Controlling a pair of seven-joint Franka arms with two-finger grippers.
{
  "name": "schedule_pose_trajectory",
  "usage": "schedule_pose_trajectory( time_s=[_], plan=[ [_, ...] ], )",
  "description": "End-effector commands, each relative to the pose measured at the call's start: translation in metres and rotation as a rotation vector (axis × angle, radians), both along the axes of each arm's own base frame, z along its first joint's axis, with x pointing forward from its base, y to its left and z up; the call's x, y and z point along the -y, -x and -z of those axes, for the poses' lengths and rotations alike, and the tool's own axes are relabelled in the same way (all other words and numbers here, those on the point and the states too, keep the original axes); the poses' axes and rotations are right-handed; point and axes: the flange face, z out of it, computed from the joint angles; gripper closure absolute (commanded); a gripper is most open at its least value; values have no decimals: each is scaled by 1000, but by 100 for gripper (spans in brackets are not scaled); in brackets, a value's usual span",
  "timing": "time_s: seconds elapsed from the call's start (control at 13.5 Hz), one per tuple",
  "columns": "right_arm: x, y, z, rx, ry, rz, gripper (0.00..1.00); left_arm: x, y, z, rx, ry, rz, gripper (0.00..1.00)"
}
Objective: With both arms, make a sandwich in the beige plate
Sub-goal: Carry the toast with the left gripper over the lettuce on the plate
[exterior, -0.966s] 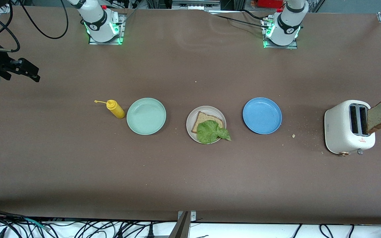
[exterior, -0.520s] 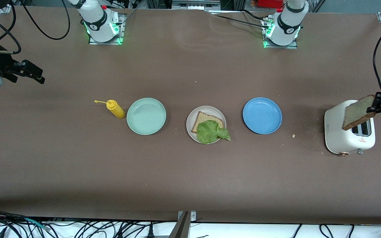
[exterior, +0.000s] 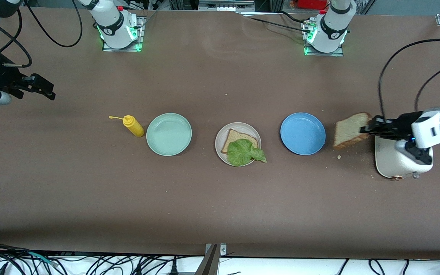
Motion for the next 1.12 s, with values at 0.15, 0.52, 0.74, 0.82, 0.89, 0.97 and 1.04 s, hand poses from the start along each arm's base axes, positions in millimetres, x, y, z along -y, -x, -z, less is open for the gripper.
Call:
schedule_pose_trajectory(
  time_s=[0.15, 0.52, 0.74, 0.82, 0.89, 0.97, 1.04],
  plan=[
    [4, -9, -10, 15, 10, -6, 0, 54, -16, 39, -139, 187, -81, 100],
    [3, -12, -10, 17, 8, -6, 0, 122, -23, 88, -344, 366, -215, 100],
    [2, -12, -9, 17, 8, -8, 0, 139, -23, 110, -364, 398, -209, 100],
    [1, -13, -10, 23, 8, -9, 0, 148, -25, 118, -350, 397, -210, 100],
    [-1, -13, -10, 23, 8, -12, 0, 165, -25, 123, -332, 401, -206, 100],
    [-1, -12, -9, 18, 6, -11, 0, 175, -27, 137, -339, 461, -225, 100],
    [-1, -13, -10, 24, 0, -10, 0, 192, -25, 145, -314, 508, -201, 100]
  ],
)
